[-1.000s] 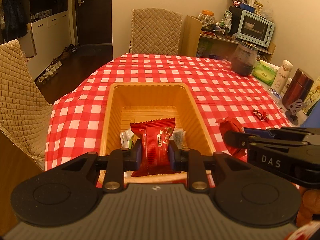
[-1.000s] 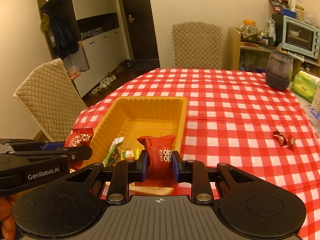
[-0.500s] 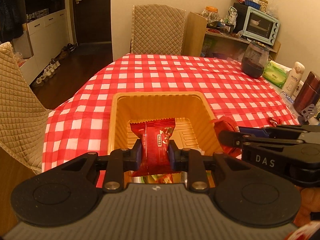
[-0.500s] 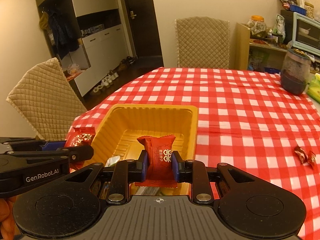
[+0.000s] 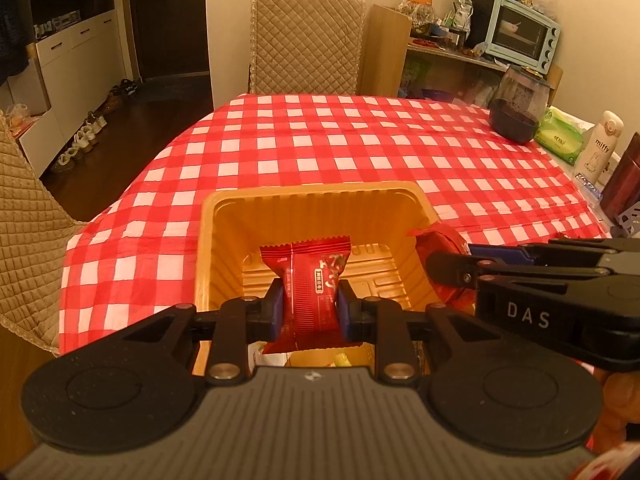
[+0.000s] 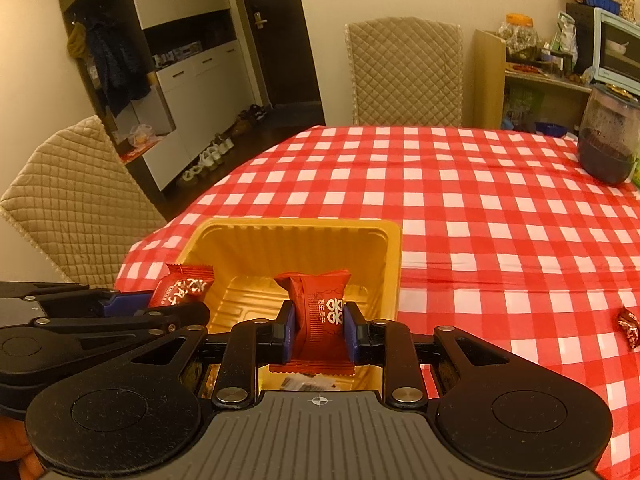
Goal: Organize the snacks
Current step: 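Lower both red candies into the tray with both grippers, then open the left gripper in the tray while the right releases its red candy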
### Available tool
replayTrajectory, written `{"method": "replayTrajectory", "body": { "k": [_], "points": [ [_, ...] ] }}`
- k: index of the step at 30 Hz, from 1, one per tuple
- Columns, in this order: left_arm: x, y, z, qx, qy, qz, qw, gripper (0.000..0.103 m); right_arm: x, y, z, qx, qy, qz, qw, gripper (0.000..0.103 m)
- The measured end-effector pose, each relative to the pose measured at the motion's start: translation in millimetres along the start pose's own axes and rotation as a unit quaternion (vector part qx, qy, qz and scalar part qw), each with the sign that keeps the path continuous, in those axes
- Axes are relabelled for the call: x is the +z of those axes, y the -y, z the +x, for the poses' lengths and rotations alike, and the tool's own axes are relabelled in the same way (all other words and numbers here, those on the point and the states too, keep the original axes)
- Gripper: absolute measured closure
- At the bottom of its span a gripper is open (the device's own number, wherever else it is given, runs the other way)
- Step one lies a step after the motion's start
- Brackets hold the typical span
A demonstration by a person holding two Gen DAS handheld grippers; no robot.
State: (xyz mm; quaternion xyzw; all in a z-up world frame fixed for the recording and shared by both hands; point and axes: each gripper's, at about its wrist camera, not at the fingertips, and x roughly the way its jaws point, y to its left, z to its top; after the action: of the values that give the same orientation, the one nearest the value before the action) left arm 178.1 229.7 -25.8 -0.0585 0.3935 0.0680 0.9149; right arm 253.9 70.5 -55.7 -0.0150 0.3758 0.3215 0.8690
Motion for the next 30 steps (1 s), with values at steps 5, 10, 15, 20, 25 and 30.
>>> {"method": "replayTrajectory", "body": {
  "k": [5,10,15,20,25,30],
  "points": [
    [2,0,10,-0.002,-0.004,0.001,1.0,0.079,0,4,7,0.0,-0.005,0.006,1.0,0.077],
    [2,-1,14,-0.001,-0.003,0.003,1.0,0.079,-1,4,9,-0.002,-0.005,0.01,1.0,0.077],
    [3,-3,18,-0.006,0.0,0.002,1.0,0.079,-2,4,9,-0.003,-0.005,0.01,1.0,0.077],
    [3,-4,16,0.002,0.003,0.003,1.0,0.058,-2,4,6,-0.004,-0.003,0.012,1.0,0.077],
    [2,-5,10,0.009,0.005,0.007,0.9999,0.058,0,4,3,-0.004,0.0,0.013,1.0,0.077],
    [0,-9,3,0.017,0.008,0.009,0.9998,0.058,2,1,2,0.0,0.003,0.012,1.0,0.077]
  ]
}}
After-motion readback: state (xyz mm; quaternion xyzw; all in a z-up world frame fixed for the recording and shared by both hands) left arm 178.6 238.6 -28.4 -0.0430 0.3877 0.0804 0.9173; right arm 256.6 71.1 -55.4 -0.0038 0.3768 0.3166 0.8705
